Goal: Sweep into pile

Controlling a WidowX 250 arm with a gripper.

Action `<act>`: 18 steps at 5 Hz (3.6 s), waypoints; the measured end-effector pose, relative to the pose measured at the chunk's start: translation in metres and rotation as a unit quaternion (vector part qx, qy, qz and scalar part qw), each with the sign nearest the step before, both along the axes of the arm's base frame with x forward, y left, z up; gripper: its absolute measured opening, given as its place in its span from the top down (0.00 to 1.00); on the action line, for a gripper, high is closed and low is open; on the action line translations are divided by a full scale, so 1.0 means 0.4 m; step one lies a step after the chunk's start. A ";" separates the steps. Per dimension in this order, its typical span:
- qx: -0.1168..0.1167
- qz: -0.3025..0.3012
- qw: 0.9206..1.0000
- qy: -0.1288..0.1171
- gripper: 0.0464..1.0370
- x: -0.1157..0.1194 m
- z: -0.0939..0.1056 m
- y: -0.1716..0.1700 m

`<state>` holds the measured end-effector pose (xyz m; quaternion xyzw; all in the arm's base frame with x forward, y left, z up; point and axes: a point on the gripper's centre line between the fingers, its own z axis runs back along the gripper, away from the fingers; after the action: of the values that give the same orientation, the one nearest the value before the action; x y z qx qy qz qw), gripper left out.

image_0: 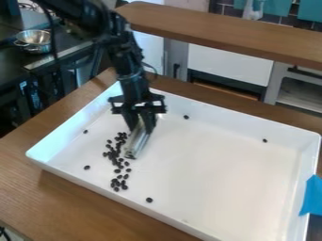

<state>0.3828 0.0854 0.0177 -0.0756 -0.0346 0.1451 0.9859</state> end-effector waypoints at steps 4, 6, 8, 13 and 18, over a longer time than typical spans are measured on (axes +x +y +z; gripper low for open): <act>-0.071 0.065 0.995 -0.034 0.67 -0.061 0.061 -0.050; -0.084 0.055 0.994 -0.038 0.67 -0.066 0.138 -0.296; -0.096 0.028 0.994 -0.041 0.67 -0.098 0.107 -0.535; -0.084 0.015 0.994 -0.068 0.67 -0.125 0.013 -0.634; -0.039 -0.012 0.997 -0.058 0.67 -0.133 -0.005 -0.492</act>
<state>0.3298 -0.1114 0.0155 -0.1229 -0.0850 0.1303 0.9801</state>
